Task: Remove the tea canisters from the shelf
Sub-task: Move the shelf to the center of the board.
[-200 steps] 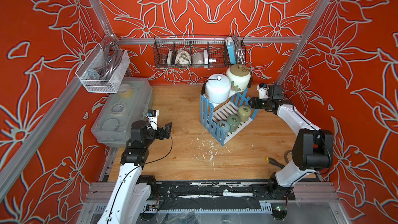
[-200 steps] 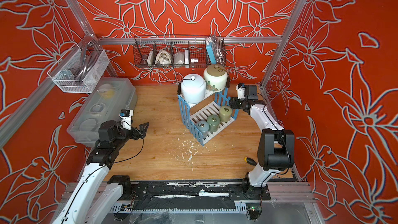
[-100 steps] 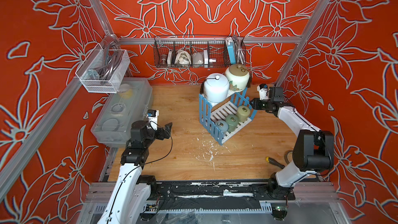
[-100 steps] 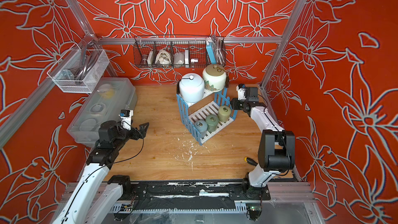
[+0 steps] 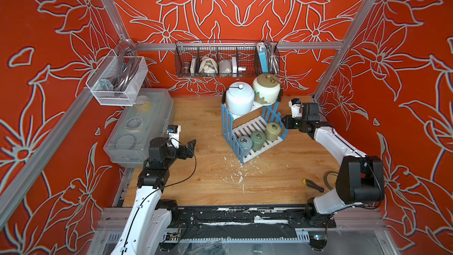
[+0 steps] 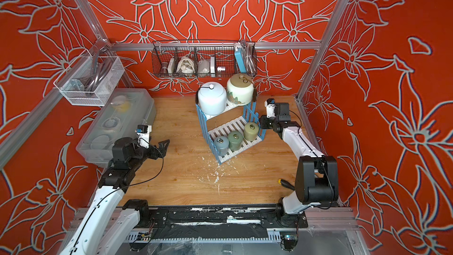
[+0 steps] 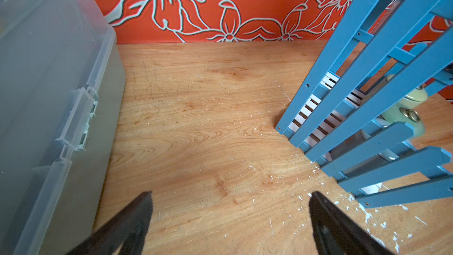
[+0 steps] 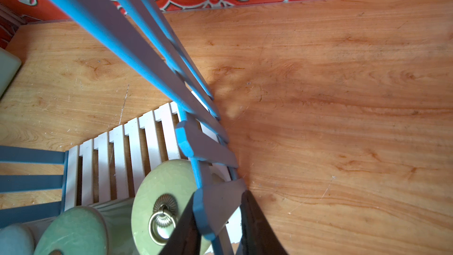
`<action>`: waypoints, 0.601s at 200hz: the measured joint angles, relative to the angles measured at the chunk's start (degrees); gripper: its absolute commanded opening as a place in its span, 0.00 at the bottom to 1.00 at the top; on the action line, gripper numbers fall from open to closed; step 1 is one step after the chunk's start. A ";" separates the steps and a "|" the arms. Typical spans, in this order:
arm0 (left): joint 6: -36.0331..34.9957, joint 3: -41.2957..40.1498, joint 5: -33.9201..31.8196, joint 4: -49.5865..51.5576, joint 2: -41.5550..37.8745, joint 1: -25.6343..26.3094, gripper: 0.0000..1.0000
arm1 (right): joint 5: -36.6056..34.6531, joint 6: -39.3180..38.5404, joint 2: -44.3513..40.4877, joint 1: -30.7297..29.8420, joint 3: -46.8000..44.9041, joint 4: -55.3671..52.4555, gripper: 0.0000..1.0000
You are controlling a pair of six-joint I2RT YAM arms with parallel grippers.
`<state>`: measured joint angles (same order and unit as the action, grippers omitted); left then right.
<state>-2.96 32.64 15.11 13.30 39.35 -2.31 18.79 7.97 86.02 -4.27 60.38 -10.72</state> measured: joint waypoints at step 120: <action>0.48 1.01 2.80 1.07 -0.63 -0.48 0.98 | -9.92 8.83 -12.35 -9.64 -10.67 0.31 0.16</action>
<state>-2.48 33.65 17.91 14.37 38.72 -2.79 8.86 16.80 73.67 -13.91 49.71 -10.41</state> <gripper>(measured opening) 0.984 0.197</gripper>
